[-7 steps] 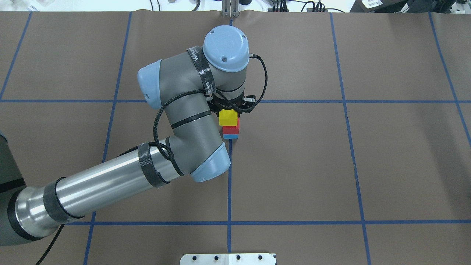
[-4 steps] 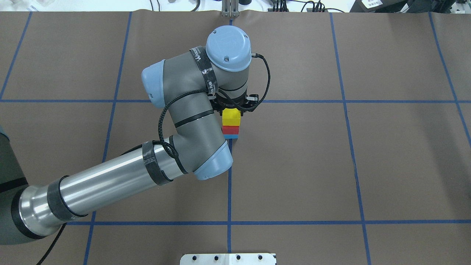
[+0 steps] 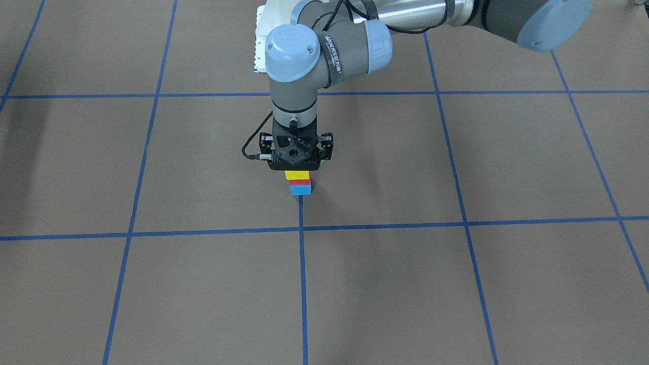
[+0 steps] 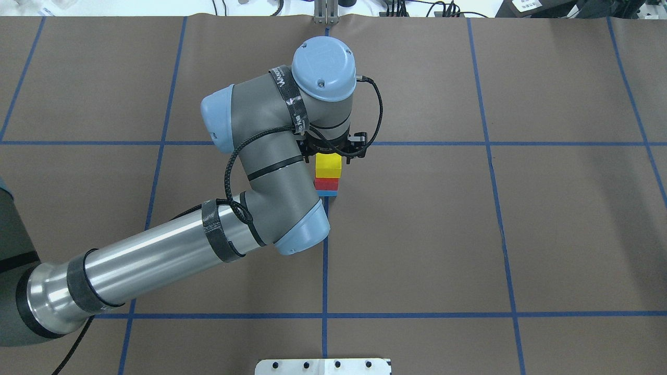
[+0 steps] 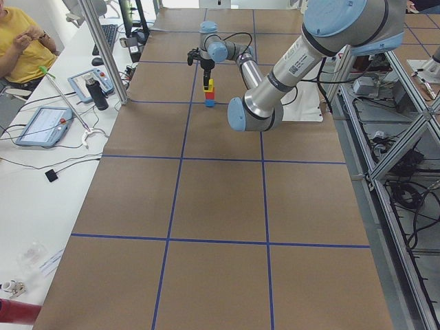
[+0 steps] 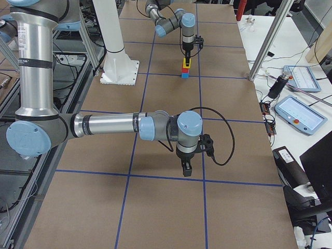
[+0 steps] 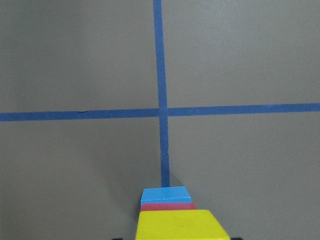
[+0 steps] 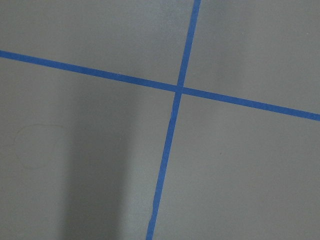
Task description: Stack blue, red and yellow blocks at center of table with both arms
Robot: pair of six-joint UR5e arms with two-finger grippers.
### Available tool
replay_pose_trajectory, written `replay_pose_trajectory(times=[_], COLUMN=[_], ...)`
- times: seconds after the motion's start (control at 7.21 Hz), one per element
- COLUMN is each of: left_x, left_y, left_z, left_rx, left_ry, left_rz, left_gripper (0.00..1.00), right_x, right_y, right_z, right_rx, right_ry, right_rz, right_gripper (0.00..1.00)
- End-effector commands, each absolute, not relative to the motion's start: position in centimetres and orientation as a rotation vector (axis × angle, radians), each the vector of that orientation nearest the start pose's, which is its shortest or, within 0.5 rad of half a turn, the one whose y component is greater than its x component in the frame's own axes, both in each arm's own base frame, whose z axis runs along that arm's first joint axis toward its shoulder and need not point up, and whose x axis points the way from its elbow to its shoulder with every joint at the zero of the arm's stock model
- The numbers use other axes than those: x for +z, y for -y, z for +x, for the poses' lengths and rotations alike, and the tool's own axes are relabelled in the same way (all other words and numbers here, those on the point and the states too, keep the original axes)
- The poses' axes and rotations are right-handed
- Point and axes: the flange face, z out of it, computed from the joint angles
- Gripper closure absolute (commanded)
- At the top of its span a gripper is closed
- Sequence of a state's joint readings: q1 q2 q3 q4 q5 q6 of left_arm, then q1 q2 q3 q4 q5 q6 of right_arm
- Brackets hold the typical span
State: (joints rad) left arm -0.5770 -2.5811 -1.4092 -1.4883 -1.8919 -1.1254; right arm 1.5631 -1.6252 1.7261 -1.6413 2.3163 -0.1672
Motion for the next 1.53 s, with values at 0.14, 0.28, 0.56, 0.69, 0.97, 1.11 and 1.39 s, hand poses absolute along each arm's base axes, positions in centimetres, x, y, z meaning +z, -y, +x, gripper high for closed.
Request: replay_pose_trajectory(times=[0.14, 0.28, 0.56, 0.69, 0.97, 1.11, 1.39], left_x=[6.2, 6.3, 14.5, 19.9, 31.4, 36.9, 47.6], left_y=[50.9, 51.4, 51.4, 52.1, 54.3, 54.2, 50.4], left_z=[51.9, 47.1, 34.7, 28.0, 15.8, 9.1, -1.4], left_rx=[0.040, 0.082, 0.219, 0.297, 0.442, 0.440, 0.491], left_ry=[-0.850, -0.843, -0.837, -0.816, -0.746, -0.720, -0.665], left_rz=[0.118, 0.137, 0.217, 0.246, 0.272, 0.264, 0.255], left_gripper=[0.00, 0.00, 0.00, 0.00, 0.00, 0.00, 0.00], right_x=[61.6, 61.5, 61.6, 61.6, 61.6, 61.6, 61.7], right_y=[47.2, 47.3, 47.2, 47.2, 47.3, 47.2, 47.1], right_z=[6.2, 6.2, 6.2, 6.2, 6.2, 6.2, 6.2], right_rx=[-0.179, -0.180, -0.181, -0.182, -0.184, -0.184, -0.187], right_ry=[0.742, 0.741, 0.740, 0.740, 0.740, 0.740, 0.740], right_rz=[0.092, 0.093, 0.092, 0.093, 0.095, 0.095, 0.094], right_gripper=[0.00, 0.00, 0.00, 0.00, 0.00, 0.00, 0.00])
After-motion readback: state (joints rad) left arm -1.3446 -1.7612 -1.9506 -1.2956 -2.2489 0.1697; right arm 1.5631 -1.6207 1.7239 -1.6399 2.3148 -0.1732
